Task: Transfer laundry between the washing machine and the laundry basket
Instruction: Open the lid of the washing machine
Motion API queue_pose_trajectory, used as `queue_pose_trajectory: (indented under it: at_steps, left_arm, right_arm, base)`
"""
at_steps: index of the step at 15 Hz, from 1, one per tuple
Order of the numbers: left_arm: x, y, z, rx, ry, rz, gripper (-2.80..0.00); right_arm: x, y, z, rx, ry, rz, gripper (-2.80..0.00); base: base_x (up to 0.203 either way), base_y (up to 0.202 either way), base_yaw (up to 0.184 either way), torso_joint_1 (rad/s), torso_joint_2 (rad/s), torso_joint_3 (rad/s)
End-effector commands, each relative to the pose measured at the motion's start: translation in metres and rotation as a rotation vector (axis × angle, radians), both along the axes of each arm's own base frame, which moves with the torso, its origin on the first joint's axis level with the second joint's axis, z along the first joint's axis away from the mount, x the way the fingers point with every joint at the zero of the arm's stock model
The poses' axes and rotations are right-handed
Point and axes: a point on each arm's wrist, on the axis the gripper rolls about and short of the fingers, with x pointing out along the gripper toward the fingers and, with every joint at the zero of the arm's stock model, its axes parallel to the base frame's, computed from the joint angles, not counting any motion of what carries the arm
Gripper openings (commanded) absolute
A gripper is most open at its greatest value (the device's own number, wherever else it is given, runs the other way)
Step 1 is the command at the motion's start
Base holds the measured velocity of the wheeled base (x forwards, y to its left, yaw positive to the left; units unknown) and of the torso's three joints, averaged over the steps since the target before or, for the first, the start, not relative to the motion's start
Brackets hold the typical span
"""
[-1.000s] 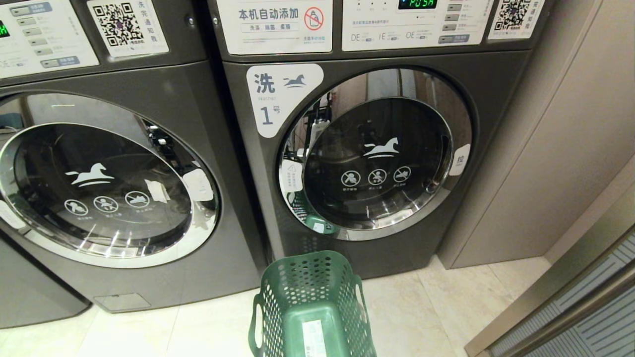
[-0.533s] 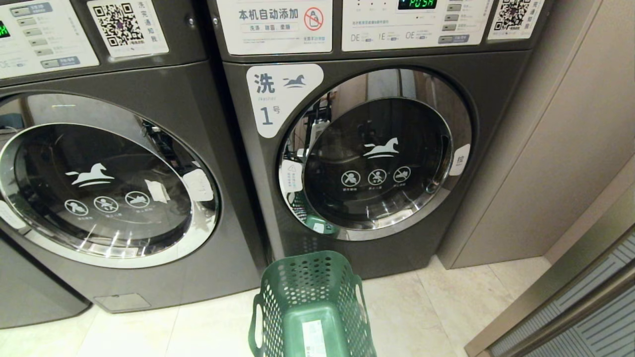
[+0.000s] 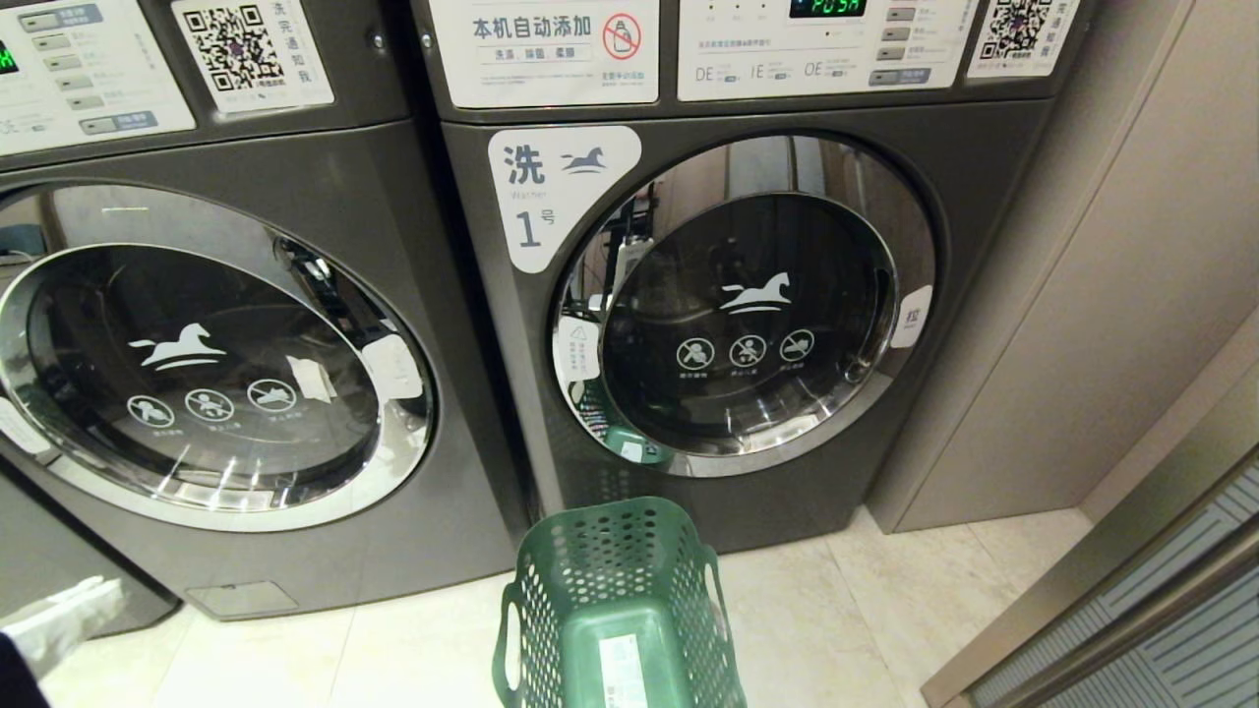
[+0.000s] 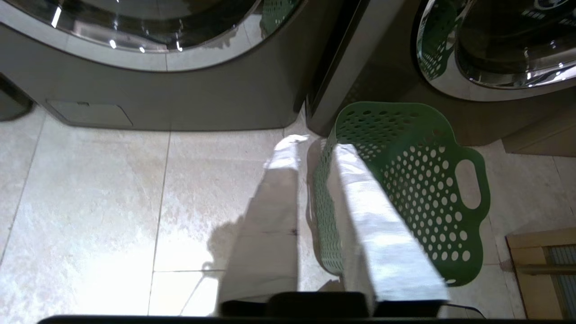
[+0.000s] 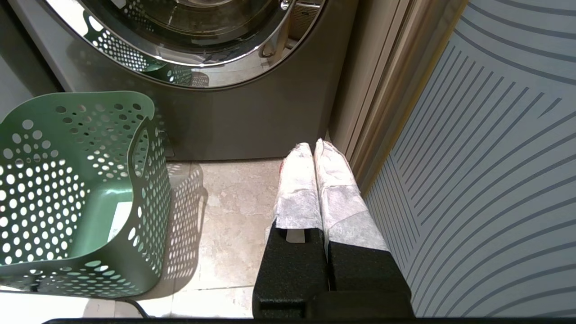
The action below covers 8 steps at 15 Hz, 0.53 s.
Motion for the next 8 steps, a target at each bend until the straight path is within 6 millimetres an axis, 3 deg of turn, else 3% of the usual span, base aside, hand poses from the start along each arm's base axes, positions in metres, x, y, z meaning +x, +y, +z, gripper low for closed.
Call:
queue_pose_trajectory:
  at_steps: [1, 4, 8]
  left_arm:
    - [0.037, 0.001, -0.015, -0.027, 0.090, -0.005, 0.00]
    - [0.078, 0.003, -0.024, -0.036, 0.096, -0.011, 0.00]
    - [0.160, 0.010, -0.043, -0.025, 0.106, -0.031, 0.00]
  right_arm:
    - [0.000, 0.000, 0.000, -0.001, 0.001, 0.001, -2.80]
    - [0.000, 0.000, 0.000, -0.001, 0.000, 0.001, -2.80]
    - [0.000, 0.000, 0.000, -0.001, 0.000, 0.001, -2.80]
  base:
    - [0.000, 0.000, 0.000, 0.000, 0.00, 0.000]
    - [0.000, 0.000, 0.000, 0.000, 0.00, 0.000]
    - [0.000, 0.000, 0.000, 0.000, 0.00, 0.000]
